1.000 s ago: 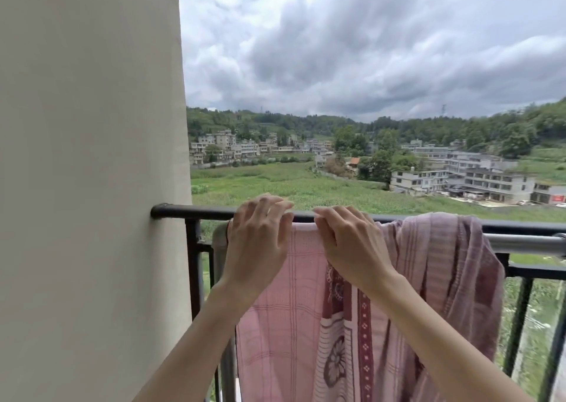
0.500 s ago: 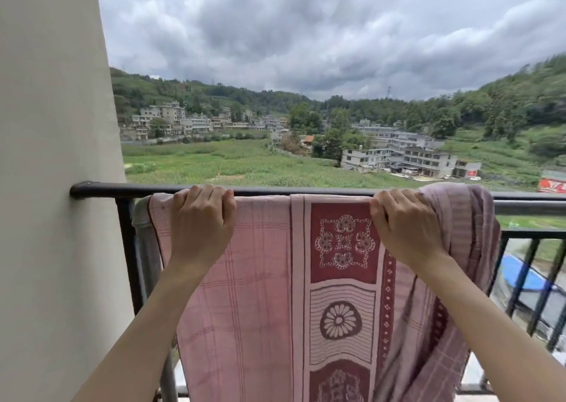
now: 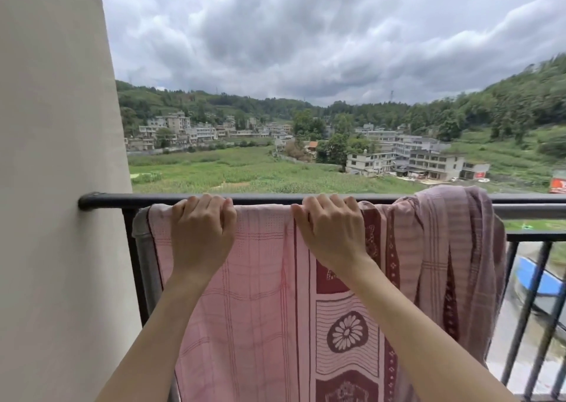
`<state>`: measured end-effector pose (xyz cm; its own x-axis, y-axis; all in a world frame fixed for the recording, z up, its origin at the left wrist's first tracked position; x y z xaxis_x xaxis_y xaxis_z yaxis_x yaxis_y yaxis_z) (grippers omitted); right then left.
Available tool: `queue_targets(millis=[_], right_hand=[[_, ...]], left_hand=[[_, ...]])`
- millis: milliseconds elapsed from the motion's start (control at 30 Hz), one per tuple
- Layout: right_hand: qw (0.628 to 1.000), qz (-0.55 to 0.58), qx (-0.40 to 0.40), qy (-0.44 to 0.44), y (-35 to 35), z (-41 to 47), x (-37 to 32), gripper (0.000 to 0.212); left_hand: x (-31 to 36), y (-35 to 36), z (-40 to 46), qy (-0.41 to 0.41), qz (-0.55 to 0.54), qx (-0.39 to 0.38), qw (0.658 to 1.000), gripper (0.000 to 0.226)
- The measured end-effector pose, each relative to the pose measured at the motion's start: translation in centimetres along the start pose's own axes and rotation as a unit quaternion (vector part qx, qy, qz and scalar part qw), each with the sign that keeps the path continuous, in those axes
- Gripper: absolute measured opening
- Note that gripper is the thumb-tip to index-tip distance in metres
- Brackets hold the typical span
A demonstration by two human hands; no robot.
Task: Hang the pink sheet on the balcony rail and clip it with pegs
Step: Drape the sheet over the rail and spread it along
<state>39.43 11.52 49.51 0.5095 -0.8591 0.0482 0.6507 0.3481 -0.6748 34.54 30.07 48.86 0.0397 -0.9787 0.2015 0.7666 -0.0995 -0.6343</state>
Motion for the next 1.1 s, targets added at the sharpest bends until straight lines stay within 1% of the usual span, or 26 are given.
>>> queue_targets(millis=[67, 167, 267, 367, 433, 533, 567, 733, 833, 900, 967, 1000, 1033, 1100], right_hand=[[0.999, -0.019, 0.023, 0.023, -0.6, -0.7, 2.9, 0.054], [0.999, -0.020, 0.033, 0.034, -1.2, -1.5, 5.4, 0.048], [0.998, 0.003, 0.031, 0.053, -1.0, -1.1, 5.1, 0.044], [0.995, 0.063, 0.010, 0.078, -0.6, -0.9, 4.6, 0.049], [0.995, 0.082, -0.014, 0.056, -0.4, -0.7, 3.4, 0.054], [0.994, 0.075, -0.056, -0.052, 0.4, -0.2, -1.1, 0.056], [0.993, 0.068, -0.064, -0.073, 0.7, 0.1, -2.4, 0.054], [0.994, 0.080, -0.032, -0.069, 0.9, 0.9, -5.4, 0.040], [0.994, 0.082, -0.036, -0.066, 1.0, 1.3, -6.6, 0.038], [0.991, 0.101, -0.051, -0.077, 0.8, 1.1, -7.0, 0.042], [0.986, 0.130, -0.061, -0.080, 0.2, 0.5, -6.0, 0.045], [0.987, 0.135, -0.051, -0.073, -0.5, 0.1, -4.9, 0.044], [0.989, 0.133, -0.035, -0.060, -1.3, -0.3, -3.4, 0.043], [0.992, 0.125, -0.014, -0.019, -2.6, -0.8, 0.2, 0.043]], left_hand=[[0.0, 0.0, 0.0, -0.001, 0.000, 0.000, 1.000, 0.044], [0.7, 0.3, 0.0, 0.002, -0.001, -0.002, 1.000, 0.043], [0.7, 0.2, 0.0, 0.009, -0.003, 0.001, 1.000, 0.040], [-0.1, -0.4, -0.4, 0.037, 0.000, 0.004, 0.999, 0.038], [-0.6, -0.6, -0.3, 0.057, -0.004, -0.009, 0.998, 0.037], [-1.0, -0.5, 0.2, 0.065, -0.006, -0.051, 0.997, 0.043], [-1.1, -0.4, 0.4, 0.064, 0.000, -0.064, 0.996, 0.045], [-2.0, -0.6, 0.6, 0.081, 0.033, -0.089, 0.992, 0.051], [-1.9, -0.5, 0.8, 0.046, 0.035, -0.103, 0.993, 0.052], [-1.6, -0.6, 0.9, 0.022, 0.022, -0.084, 0.996, 0.050], [-0.3, -1.3, 0.6, 0.024, 0.004, -0.033, 0.999, 0.042], [0.8, -1.7, 0.3, 0.033, -0.010, -0.010, 0.999, 0.039], [2.3, -1.7, 0.1, 0.045, -0.027, 0.001, 0.999, 0.037], [5.8, -1.0, -0.2, 0.076, -0.053, -0.016, 0.996, 0.038]])
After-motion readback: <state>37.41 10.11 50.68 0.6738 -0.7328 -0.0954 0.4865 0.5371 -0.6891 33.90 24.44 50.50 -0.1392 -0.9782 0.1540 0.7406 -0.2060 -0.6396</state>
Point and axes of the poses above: each hand's wrist, its own z-axis towards the middle knuckle, its own y-axis out of the palm, x = y × z, the point moved 9 cm from there along z, towards the middle knuckle, and after that the axes turned 15 degrees about -x, right-handed, at the moved point
